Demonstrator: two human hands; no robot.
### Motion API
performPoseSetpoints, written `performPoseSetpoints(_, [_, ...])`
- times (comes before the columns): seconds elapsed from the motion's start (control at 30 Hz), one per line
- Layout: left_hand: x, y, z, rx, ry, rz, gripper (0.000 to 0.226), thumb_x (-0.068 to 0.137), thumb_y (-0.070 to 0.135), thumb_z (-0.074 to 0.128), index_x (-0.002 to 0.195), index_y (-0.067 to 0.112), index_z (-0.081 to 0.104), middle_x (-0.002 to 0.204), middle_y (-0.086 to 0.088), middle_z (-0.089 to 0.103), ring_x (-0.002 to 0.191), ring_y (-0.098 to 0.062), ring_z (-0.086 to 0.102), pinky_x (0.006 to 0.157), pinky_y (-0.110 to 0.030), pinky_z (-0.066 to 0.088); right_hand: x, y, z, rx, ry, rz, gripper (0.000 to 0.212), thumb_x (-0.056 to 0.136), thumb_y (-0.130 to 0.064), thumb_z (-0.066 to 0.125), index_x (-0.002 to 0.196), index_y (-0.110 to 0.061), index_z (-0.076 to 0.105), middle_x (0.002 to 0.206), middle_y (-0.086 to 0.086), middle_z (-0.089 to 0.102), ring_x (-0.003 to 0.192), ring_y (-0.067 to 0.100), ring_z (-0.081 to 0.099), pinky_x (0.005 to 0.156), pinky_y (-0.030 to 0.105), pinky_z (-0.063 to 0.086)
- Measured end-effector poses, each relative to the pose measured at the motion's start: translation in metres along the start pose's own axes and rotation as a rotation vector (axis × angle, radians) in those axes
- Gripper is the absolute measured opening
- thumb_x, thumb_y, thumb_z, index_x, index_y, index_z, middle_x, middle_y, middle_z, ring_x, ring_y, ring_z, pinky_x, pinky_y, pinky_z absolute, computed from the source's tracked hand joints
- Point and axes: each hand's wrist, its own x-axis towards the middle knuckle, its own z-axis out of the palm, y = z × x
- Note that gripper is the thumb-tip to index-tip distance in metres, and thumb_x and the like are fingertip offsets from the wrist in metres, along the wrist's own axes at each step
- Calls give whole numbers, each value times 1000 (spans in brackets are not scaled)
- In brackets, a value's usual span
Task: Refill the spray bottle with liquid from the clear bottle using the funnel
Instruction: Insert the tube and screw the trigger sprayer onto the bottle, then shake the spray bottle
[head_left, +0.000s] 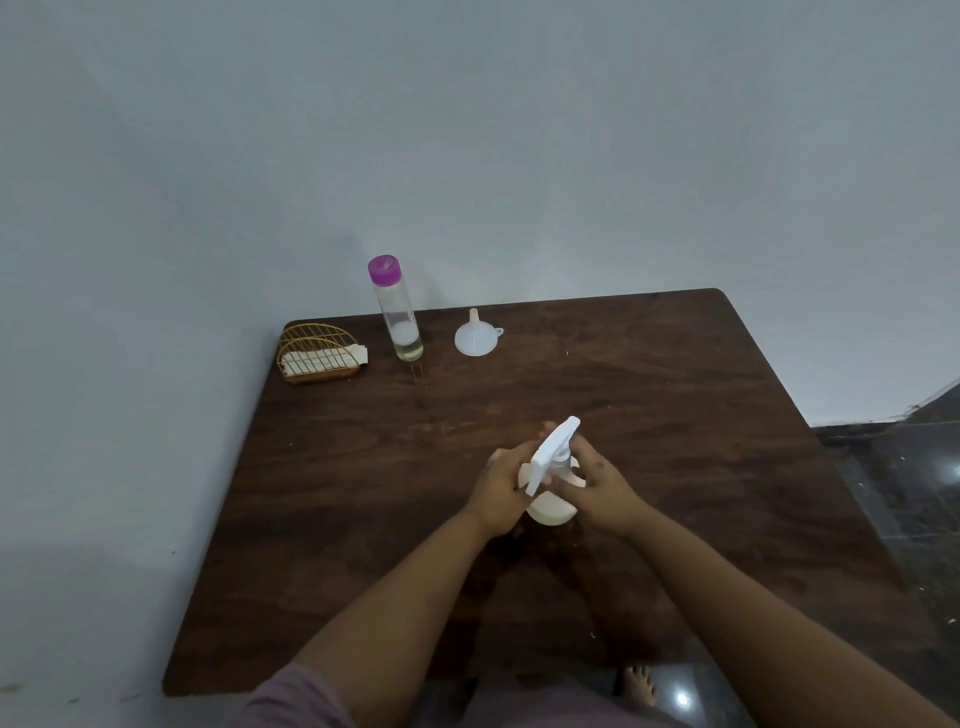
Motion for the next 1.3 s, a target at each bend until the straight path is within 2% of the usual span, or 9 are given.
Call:
performPoseSetpoints(0.13, [-2,10,-2,-38,13,-87,45,90,38,65,132,30,54,118,6,55,114,-15,54,95,-35,49,-1,-1,1,-27,261,-68,16,85,-25,71,99,-30,64,90,-14,69,87,0,63,73,18,45])
performPoseSetpoints(0.27, [1,3,-3,-41,24,-85,48,85,45,61,129,26,57,118,4,63,115,-18,57,96,-43,51,5,3,28,-89,506,-8,31,76,-27,79,71,-16,51,80,-8,50,71,3,51,63,19,39])
performPoseSetpoints(0.43, [7,8,-12,28,-61,-25,48,87,34,68,132,31,51,118,12,61,112,-9,56,97,-40,49,11,10,3,-99,305,15,47,73,-39,78,96,-16,44,86,-8,52,77,8,55,63,20,43])
performPoseSetpoints(0.67, [21,8,-10,43,-316,-100,68,74,33,80,135,31,49,134,11,55,126,-9,50,107,-40,44,42,7,-22,-330,-25,-85,88,64,-60,63,140,-24,38,137,-8,42,125,13,42,105,40,38])
performPoseSetpoints(0.83, [25,-3,6,48,-322,-146,86,60,65,81,134,39,45,137,12,49,131,-15,44,108,-45,43,50,23,-9,-388,-76,-168,52,83,-46,61,133,-46,48,125,-16,58,119,7,50,102,42,44])
performPoseSetpoints(0.93, [19,4,10,38,-276,-136,75,71,55,78,136,31,47,137,8,50,129,-14,45,109,-40,41,35,22,4,-220,162,-181,31,80,-41,65,111,-38,68,110,-19,65,112,2,54,93,38,50])
performPoseSetpoints(1.07, [12,1,20,-34,-238,-108,70,70,49,64,125,7,54,123,-15,58,118,-30,56,101,-49,47,21,12,39,15,511,-49,20,79,-40,65,93,-55,65,101,-16,68,107,10,61,90,43,52])
performPoseSetpoints(1.17, [12,7,16,-40,-271,-133,74,68,51,64,128,11,53,126,-12,58,121,-26,55,103,-43,46,24,19,31,48,371,-56,27,70,-45,62,93,-59,64,103,-13,71,110,15,61,91,43,52])
performPoseSetpoints(1.3, [19,11,7,-66,-356,-125,54,77,35,77,124,21,55,118,5,60,111,-8,59,92,-18,48,32,40,-10,-395,107,-230,44,71,-53,67,112,-40,65,114,-14,63,110,8,56,92,36,48])
